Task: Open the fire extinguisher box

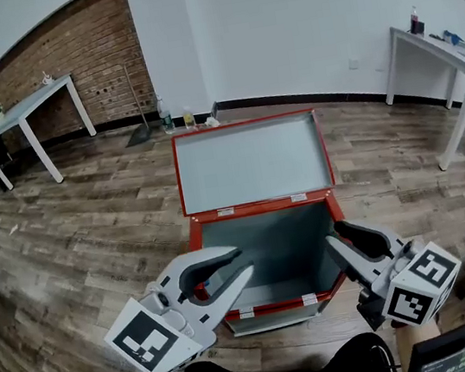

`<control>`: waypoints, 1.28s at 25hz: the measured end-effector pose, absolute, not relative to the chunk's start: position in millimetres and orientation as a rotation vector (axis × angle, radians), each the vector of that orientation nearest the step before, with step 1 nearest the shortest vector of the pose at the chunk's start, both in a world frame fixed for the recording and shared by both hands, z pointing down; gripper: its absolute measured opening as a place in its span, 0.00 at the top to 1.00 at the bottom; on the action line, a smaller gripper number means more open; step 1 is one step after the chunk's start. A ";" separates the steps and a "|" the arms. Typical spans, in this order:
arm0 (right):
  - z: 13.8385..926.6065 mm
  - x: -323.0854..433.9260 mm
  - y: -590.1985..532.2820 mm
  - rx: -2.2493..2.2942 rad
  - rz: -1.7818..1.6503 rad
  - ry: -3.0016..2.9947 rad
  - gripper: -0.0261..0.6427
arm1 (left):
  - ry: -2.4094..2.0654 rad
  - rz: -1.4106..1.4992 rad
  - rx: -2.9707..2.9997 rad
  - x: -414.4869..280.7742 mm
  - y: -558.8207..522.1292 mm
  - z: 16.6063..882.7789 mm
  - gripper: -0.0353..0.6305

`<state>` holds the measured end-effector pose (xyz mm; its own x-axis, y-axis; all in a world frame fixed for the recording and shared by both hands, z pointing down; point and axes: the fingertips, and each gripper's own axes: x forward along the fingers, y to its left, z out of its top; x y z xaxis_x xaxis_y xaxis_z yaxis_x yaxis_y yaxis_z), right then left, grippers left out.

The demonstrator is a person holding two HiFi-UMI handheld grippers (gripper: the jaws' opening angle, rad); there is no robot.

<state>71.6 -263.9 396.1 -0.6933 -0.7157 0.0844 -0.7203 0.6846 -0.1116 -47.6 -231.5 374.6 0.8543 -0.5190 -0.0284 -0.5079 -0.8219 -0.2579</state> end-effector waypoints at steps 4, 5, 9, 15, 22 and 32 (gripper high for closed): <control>416.4 70.7 -245.4 1.237 0.434 -2.883 0.80 | 0.906 0.037 -2.851 -60.6 -209.8 394.1 0.83; 422.9 71.1 -241.5 1.235 0.484 -2.886 0.80 | 0.919 0.035 -2.866 -63.7 -205.5 402.8 0.83; 440.8 81.9 -230.5 1.247 0.532 -2.868 0.80 | 0.980 -0.016 -2.915 -75.9 -199.4 432.9 0.83; 450.1 97.1 -227.3 1.290 0.516 -2.810 0.81 | 1.062 0.124 -2.953 -89.6 -194.7 435.7 0.85; 442.2 95.3 -217.2 1.289 0.445 -2.823 0.83 | 1.069 0.157 -2.955 -85.0 -191.6 431.4 0.85; 439.3 92.4 -208.6 1.252 0.372 -2.832 0.88 | 1.010 0.144 -2.965 -68.3 -182.5 430.3 0.85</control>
